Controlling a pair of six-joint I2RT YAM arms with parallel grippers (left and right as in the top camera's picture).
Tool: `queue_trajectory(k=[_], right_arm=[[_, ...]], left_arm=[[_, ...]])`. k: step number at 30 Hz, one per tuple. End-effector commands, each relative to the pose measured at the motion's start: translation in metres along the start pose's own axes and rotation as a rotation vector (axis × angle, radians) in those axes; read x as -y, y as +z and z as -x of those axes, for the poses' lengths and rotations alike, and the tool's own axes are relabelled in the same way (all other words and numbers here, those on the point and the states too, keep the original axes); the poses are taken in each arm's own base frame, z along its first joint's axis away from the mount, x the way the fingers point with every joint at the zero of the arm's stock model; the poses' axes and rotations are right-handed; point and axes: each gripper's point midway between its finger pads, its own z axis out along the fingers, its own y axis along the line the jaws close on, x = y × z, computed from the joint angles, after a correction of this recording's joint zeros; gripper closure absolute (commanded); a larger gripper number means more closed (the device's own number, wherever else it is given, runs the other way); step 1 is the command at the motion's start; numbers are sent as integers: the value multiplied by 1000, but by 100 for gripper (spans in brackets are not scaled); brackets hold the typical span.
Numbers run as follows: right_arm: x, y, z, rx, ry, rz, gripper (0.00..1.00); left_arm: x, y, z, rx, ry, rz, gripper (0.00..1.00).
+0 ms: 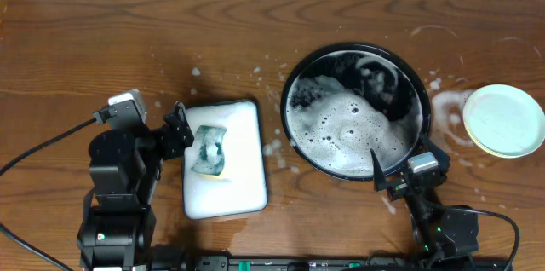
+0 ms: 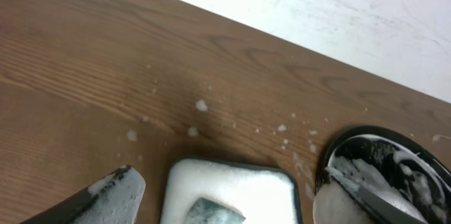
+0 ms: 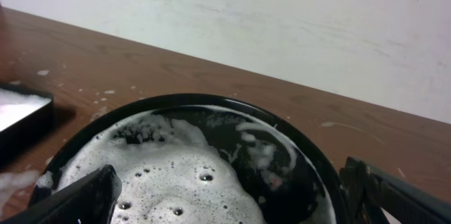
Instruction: Clean dirty plates on tray and stack at the side
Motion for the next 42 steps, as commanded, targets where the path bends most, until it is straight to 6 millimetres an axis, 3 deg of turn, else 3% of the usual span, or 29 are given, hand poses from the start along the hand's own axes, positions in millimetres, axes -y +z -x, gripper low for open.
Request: queue_trajectory(k=[1, 8, 15, 24, 28, 34, 40, 42], right_arm=[[0, 0, 0, 0, -14, -2, 1], [0, 0, 0, 0, -14, -2, 1], [0, 0, 0, 0, -14, -2, 1], [0, 0, 0, 0, -14, -2, 1], [0, 0, 0, 0, -14, -2, 1], [0, 0, 0, 0, -14, -2, 1], [0, 0, 0, 0, -14, -2, 1], [0, 0, 0, 0, -14, -2, 1]], left_arm=[[1, 0, 2, 8, 11, -11, 18], [4, -1, 7, 34, 66, -21, 18], [-6, -26, 6, 146, 82, -11, 18], [-11, -44, -6, 454, 69, -100, 18], [-14, -39, -20, 507, 62, -132, 18], [-17, -14, -51, 432, 68, -138, 18], [-34, 14, -91, 332, 66, -95, 18], [-35, 15, -94, 319, 66, -91, 18]])
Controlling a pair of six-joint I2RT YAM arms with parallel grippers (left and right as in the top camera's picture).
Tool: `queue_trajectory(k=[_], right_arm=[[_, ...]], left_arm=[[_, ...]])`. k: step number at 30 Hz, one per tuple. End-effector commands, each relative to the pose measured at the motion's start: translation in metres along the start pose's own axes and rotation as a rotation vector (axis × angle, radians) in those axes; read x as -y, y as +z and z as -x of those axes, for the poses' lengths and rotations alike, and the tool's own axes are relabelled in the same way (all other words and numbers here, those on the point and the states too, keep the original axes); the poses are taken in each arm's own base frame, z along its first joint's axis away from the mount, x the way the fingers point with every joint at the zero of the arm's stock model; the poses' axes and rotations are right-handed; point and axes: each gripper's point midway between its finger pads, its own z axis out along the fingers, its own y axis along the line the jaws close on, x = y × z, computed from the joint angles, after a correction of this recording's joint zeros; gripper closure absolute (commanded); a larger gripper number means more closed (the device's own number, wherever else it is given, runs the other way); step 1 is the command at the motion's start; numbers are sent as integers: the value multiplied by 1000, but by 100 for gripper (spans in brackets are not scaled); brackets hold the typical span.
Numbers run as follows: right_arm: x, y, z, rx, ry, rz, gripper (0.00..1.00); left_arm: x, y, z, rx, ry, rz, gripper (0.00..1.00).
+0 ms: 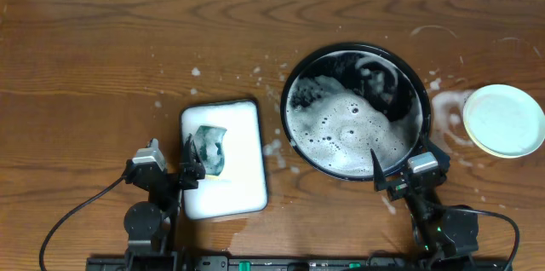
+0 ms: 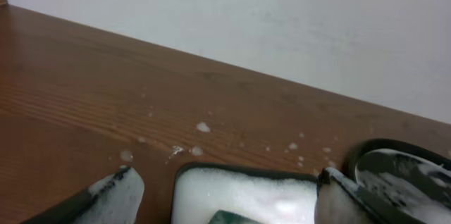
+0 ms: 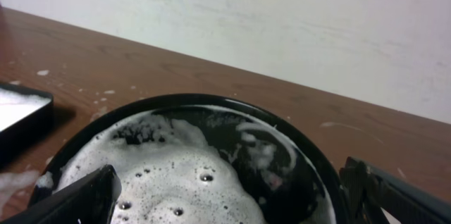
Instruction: Clean dirty plates on tray and stack at the side
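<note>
A round black basin (image 1: 284,114) holds white suds; whatever lies under the foam is hidden. A pale green plate (image 1: 504,120) lies on the table at the right edge, with suds smeared beside it. Left of the basin, a black-rimmed rectangular tray (image 1: 220,103) is full of foam, with a green sponge (image 1: 209,150) in it. My left gripper (image 1: 192,162) is open at the tray's near left side, the tray (image 2: 232,170) and sponge (image 2: 229,218) lying between its foam-coated fingers (image 2: 116,196). My right gripper (image 3: 236,199) is open at the basin's near rim (image 3: 211,101), holding nothing.
Flecks and streaks of foam lie on the brown wooden table (image 1: 102,58) between the tray and the basin and around the plate. A pale wall (image 3: 282,20) rises behind the far edge.
My left arm has drawn back towards the table's near edge and lowered. Its open gripper, earlier at the tray's left edge, now sits at the near left side. The right arm is unchanged.
</note>
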Motion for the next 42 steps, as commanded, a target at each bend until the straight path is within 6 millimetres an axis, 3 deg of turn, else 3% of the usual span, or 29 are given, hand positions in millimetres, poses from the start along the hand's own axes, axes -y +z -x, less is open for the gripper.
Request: queue_trajectory(k=[1, 42], right_arm=[[0, 0, 0, 2, -15, -2, 1], [0, 0, 0, 2, -15, -2, 1]], left_arm=[[-4, 0, -9, -26, -9, 16, 18], [-6, 0, -15, -52, -8, 25, 18]])
